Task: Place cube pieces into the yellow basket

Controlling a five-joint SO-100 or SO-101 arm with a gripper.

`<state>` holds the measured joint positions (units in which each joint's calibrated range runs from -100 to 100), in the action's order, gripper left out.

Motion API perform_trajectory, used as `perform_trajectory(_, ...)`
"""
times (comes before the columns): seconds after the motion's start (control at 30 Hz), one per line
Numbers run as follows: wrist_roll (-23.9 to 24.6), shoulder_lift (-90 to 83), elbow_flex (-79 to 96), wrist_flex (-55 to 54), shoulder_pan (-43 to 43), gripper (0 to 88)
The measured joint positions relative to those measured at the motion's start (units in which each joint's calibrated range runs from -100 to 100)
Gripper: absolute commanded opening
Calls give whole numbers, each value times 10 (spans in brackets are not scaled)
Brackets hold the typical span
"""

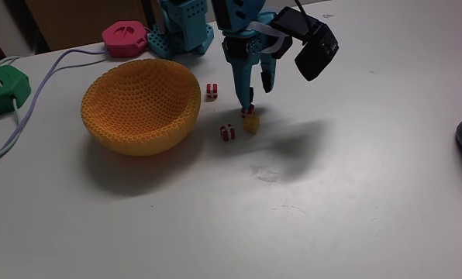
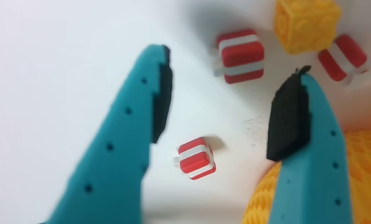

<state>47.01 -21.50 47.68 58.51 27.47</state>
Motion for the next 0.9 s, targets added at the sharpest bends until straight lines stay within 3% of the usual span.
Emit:
perform_trajectory(0.27, -22, 17, 45, -91, -19, 235)
perform_trajectory(0.47, -44, 39, 45, -148, -40, 54)
perform_trajectory(0.9, -61, 44, 44, -95, -48, 234)
